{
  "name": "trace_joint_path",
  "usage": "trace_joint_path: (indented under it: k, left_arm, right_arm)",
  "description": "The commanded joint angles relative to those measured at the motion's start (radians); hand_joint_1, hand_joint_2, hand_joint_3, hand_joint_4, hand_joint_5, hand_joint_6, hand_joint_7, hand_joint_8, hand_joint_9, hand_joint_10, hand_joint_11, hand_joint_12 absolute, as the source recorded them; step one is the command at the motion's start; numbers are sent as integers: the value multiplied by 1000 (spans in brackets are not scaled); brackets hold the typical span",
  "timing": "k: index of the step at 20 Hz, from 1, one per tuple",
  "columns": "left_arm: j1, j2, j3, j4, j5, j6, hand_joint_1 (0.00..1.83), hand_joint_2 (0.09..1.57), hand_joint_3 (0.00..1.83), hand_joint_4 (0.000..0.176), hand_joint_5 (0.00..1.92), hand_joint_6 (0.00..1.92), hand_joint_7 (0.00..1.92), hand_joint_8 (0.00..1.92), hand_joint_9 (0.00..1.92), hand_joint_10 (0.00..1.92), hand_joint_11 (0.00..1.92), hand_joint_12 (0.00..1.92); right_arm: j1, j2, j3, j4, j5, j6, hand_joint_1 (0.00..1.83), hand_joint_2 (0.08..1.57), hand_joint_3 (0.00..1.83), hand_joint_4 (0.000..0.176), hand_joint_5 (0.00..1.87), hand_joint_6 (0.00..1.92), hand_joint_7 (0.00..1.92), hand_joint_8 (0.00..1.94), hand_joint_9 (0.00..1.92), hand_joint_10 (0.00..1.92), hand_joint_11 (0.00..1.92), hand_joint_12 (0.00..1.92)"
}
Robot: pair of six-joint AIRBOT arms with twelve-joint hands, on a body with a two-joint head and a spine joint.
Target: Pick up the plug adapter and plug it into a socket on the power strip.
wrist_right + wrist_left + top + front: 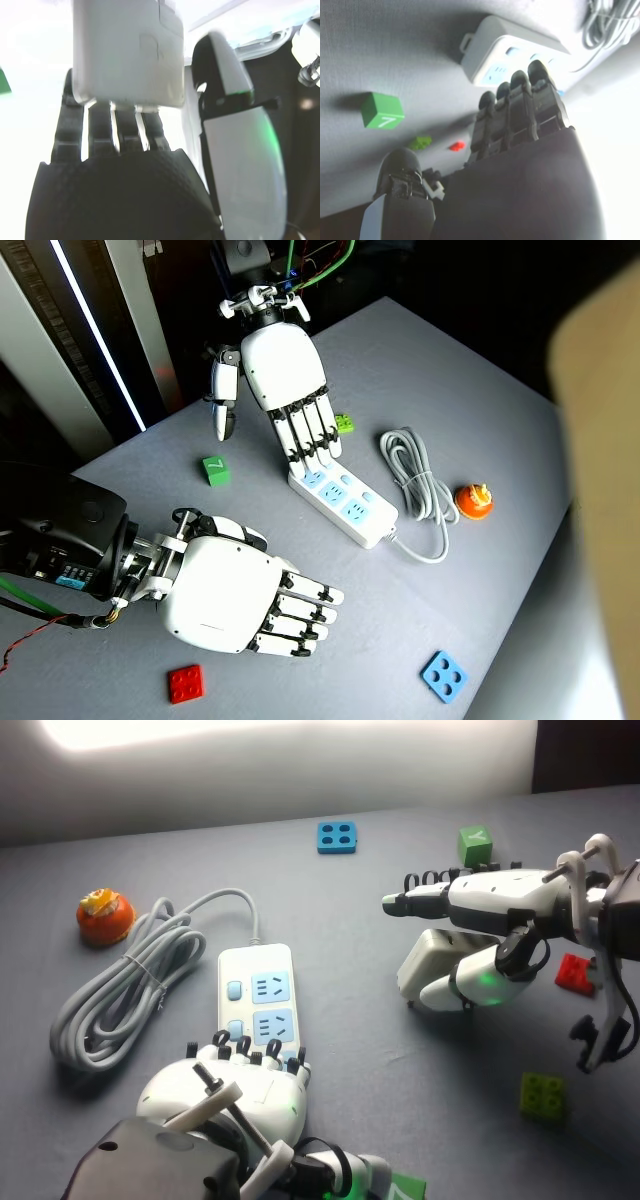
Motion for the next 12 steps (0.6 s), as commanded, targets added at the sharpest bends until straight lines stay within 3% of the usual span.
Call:
trace_joint_path:
  k: [1, 4, 8, 11, 12]
  left_arm:
    - [3, -3, 4, 77, -21, -5, 0, 1180, 1, 0, 85, 0, 69, 0, 79, 0, 0, 210]
    - [7, -7, 14, 77, -1, 16, 0, 1190, 2, 0, 74, 1, 54, 0, 57, 0, 0, 161]
    - [15, -11, 33, 77, 3, 19, 0, 1193, 0, 0, 89, 2, 68, 2, 73, 3, 0, 210]
    - [20, -11, 39, 82, 13, 24, 0, 1191, 0, 0, 97, 1, 80, 1, 82, 1, 0, 208]
    - [21, -11, 38, 82, 14, 26, 0, 1194, 1, 0, 94, 0, 77, 0, 73, 0, 0, 193]
  right_arm:
    - [-2, 8, 4, -6, 31, -5, 882, 1145, 2, 0, 118, 2, 107, 2, 123, 0, 0, 399]
    - [-9, 6, 10, -6, 32, -7, 873, 1133, 0, 0, 122, 1, 124, 3, 146, 4, 0, 471]
    - [-11, 4, 16, -6, 32, -5, 820, 1161, 9, 0, 111, 7, 120, 3, 130, 1, 0, 362]
    - [-10, 3, 16, -5, 31, 0, 873, 1143, 0, 0, 122, 5, 119, 2, 136, 2, 0, 439]
    - [-9, 2, 16, -5, 31, 1, 851, 1151, 0, 0, 154, 6, 166, 7, 180, 9, 0, 553]
